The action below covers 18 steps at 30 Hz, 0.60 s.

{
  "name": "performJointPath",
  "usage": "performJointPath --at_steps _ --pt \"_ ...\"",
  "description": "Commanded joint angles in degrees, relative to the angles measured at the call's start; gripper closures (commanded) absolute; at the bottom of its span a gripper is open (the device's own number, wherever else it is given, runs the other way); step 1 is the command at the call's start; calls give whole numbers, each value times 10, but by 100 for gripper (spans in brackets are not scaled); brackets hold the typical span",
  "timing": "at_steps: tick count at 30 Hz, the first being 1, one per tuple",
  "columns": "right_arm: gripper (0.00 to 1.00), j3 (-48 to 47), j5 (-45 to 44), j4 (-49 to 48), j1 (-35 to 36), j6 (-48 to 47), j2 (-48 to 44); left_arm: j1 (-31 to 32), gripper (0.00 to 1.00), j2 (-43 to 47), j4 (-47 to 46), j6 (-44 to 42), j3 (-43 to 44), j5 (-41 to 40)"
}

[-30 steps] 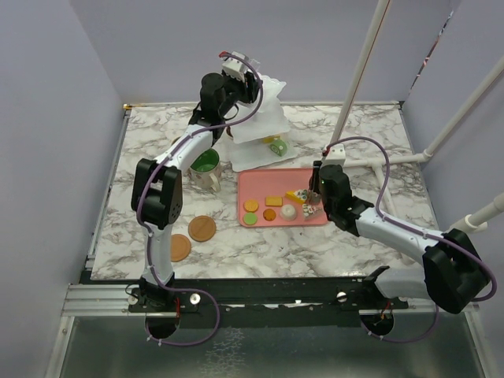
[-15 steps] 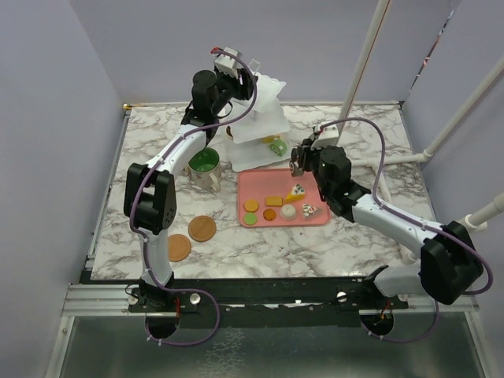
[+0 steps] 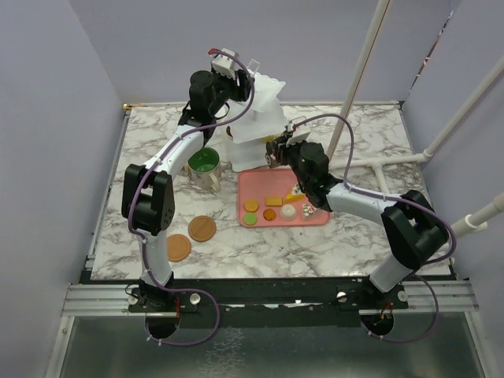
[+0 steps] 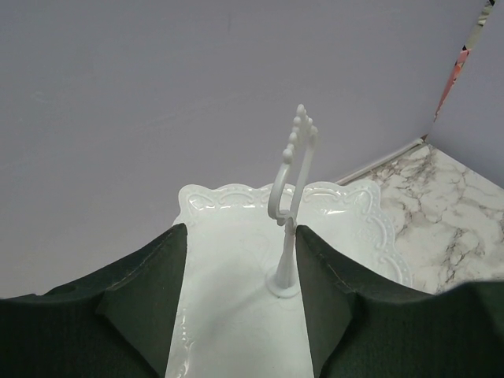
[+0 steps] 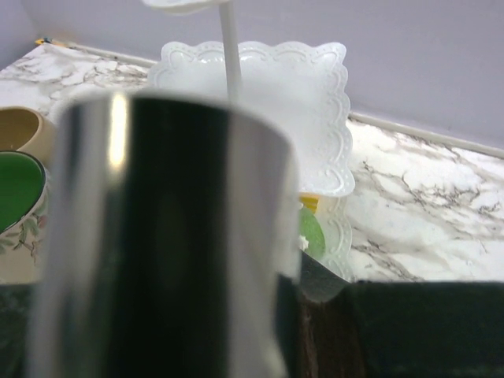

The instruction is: Serve the afternoon tea

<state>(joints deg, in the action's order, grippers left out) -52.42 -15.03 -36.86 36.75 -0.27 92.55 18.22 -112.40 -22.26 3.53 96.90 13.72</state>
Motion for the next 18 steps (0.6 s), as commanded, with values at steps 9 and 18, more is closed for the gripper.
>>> performJointPath --at_steps 9,18 --pt "83 -31 12 -210 2 -53 115 -10 41 32 9 -13 -16 0" --pt "83 -43 6 -279 2 -53 169 -14 41 35 9 -10 -21 9"
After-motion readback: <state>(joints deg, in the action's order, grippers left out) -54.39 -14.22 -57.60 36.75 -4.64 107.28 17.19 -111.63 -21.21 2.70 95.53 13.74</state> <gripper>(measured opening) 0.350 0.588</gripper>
